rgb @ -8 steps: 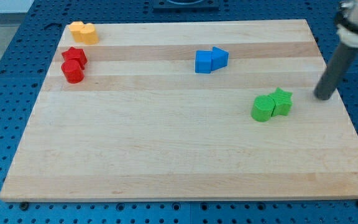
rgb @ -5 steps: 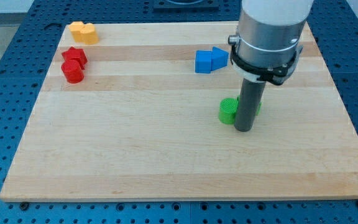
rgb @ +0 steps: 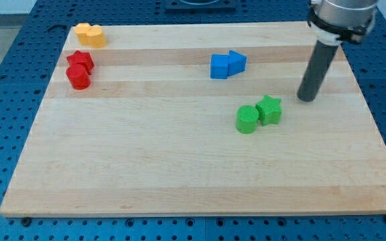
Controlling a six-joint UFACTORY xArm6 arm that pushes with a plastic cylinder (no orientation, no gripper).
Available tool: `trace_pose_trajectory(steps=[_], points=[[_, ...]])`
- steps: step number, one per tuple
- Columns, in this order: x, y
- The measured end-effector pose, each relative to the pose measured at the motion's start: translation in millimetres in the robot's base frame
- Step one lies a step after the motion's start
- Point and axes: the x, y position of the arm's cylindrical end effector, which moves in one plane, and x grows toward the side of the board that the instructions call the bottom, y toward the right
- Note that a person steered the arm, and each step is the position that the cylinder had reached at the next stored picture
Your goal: Move the green star towards the bottom left corner
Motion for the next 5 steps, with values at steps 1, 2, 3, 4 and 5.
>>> trace_pose_trajectory(steps=[1, 2, 3, 4, 5], points=[[20, -37], [64, -52], [92, -84], [93, -89], [91, -57]])
